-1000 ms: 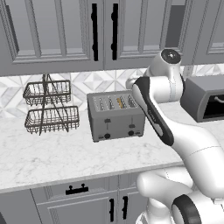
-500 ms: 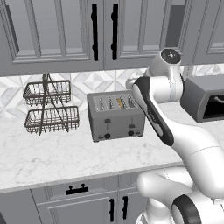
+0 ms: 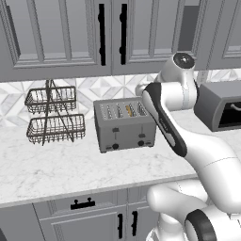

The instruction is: Start the toaster. Once the lever pops up, take the bread to the plate on the dining counter.

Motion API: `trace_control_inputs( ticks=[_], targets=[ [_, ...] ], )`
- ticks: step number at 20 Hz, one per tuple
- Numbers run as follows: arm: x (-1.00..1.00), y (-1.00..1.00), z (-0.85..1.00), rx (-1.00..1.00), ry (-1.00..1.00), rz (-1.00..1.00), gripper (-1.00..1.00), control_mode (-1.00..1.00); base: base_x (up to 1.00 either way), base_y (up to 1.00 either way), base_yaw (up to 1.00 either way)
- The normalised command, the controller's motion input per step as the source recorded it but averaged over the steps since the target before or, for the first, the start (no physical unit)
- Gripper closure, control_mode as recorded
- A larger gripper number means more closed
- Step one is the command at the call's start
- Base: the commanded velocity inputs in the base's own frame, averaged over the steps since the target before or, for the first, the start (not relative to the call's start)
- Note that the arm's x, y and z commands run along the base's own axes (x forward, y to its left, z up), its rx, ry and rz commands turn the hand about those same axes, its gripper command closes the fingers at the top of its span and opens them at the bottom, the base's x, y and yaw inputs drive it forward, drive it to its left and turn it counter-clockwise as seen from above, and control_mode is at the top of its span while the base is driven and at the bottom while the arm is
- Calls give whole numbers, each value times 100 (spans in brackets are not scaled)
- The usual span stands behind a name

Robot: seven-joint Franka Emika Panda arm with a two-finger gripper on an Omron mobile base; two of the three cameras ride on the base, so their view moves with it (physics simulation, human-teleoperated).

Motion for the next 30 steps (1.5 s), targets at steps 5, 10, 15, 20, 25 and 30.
trace_control_inputs(
  ticks=[5, 10, 15, 20, 25, 30],
  targets=[
    [0, 0, 0, 0, 0, 0, -100, -100, 0, 0, 0],
    [0, 0, 0, 0, 0, 0, -100, -100, 0, 0, 0],
    [0, 0, 0, 0, 0, 0, -100, -100, 0, 0, 0],
    [0, 0, 0, 0, 0, 0, -100, -100, 0, 0, 0],
    [0, 0, 0, 0, 0, 0, -100, -100, 0, 0, 0],
    [0, 0, 0, 0, 0, 0, -100, -100, 0, 0, 0]
  ],
)
